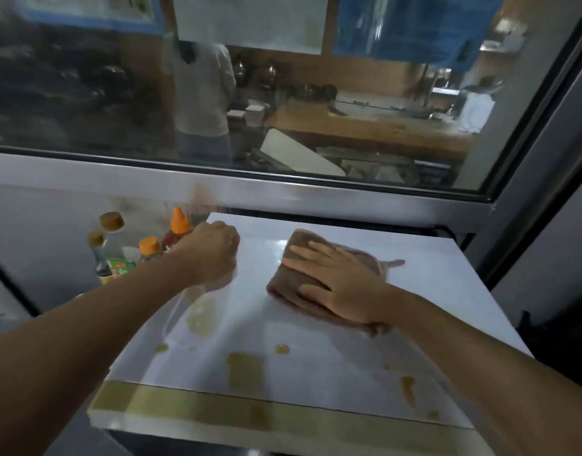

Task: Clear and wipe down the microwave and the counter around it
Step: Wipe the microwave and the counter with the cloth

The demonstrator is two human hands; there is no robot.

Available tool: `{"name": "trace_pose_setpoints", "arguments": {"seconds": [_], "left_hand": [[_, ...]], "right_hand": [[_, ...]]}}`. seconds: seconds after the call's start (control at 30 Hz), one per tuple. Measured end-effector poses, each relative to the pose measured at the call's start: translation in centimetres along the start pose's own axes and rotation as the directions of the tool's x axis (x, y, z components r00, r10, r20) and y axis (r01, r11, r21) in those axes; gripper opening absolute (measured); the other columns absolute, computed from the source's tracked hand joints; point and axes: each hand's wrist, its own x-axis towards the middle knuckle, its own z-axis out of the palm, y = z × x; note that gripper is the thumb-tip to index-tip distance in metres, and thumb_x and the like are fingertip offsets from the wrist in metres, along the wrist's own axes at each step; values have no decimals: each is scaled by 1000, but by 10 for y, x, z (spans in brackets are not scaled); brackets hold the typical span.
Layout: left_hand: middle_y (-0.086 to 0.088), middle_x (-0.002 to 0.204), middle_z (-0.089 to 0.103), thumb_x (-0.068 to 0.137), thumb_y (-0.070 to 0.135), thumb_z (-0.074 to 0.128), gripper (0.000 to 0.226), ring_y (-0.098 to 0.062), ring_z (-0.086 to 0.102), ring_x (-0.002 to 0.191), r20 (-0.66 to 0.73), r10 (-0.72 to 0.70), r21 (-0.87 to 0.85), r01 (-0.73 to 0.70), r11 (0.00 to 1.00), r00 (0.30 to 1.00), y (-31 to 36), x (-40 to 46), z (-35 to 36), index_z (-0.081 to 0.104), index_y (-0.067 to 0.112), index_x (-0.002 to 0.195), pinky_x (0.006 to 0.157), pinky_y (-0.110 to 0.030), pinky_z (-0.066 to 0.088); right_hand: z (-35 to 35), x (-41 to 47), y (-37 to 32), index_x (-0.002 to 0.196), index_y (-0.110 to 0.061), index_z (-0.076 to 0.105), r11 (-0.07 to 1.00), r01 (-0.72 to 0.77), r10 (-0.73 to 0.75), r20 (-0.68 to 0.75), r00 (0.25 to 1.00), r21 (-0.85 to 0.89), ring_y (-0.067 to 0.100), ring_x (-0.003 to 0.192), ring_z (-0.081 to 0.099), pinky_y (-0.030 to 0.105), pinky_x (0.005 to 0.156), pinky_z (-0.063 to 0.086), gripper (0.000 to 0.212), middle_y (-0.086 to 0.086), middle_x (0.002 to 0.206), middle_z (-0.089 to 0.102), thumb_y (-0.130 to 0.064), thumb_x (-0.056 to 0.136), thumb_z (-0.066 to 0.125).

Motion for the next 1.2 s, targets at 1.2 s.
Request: {"name": "trace_pose_setpoints", "arguments": {"seconds": [1.2], "left_hand": [[2,108,61,81,15,67,41,-16,57,96,-41,-179,-557,126,821,983,-69,-56,9,55,17,121,82,-27,45]], "right_hand": [[7,94,-69,148,-32,22,972,232,-234,-39,972,-42,11,146,9,36,116,10,54,-11,157,18,-44,97,34]]}}
